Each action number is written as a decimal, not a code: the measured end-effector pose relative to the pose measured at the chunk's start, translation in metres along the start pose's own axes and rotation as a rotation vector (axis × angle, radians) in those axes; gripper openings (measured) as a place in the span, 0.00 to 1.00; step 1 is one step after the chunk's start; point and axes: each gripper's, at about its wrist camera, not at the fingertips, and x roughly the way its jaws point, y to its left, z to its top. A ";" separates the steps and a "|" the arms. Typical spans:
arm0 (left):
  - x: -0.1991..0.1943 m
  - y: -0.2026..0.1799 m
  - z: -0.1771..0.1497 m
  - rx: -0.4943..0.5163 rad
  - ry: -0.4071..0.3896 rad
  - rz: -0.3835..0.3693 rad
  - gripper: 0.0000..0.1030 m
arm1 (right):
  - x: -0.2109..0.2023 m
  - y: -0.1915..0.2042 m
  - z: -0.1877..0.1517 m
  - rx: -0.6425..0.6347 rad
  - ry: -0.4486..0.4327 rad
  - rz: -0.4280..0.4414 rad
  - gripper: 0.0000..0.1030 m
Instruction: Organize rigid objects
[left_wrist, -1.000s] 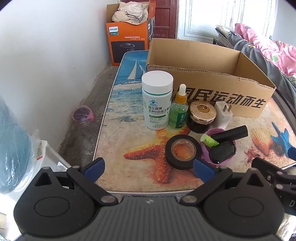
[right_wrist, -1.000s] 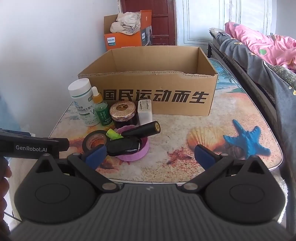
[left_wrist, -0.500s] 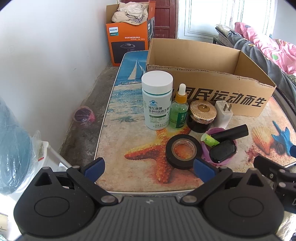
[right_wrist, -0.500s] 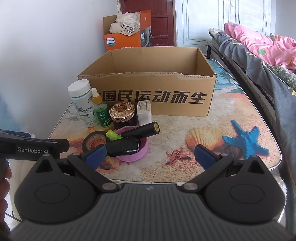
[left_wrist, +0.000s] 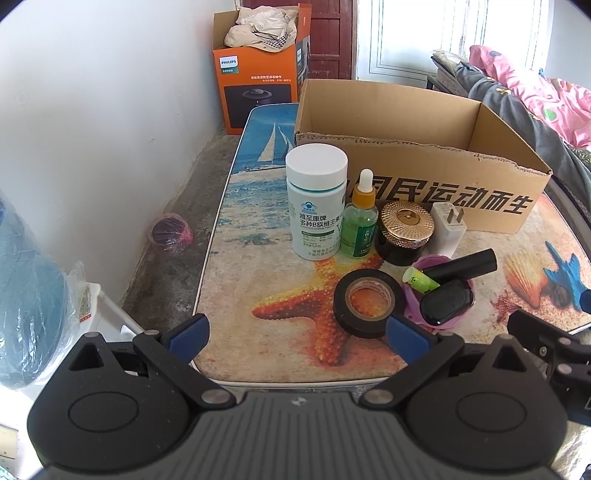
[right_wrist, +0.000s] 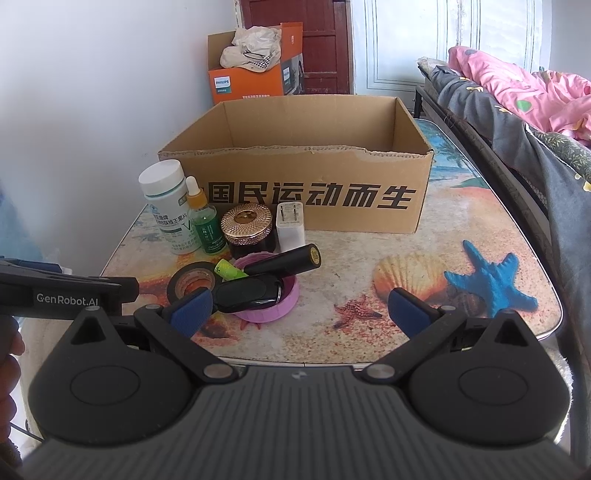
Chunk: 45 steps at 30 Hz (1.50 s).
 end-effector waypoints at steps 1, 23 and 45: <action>0.000 0.000 0.000 0.000 0.000 0.000 0.99 | 0.000 0.000 0.000 0.001 0.000 0.000 0.99; 0.000 0.001 0.000 0.002 0.002 0.005 0.99 | 0.002 0.000 -0.001 0.006 0.005 0.004 0.99; 0.017 -0.001 0.008 0.013 0.027 0.005 0.99 | 0.018 -0.009 0.007 0.051 0.004 0.023 0.99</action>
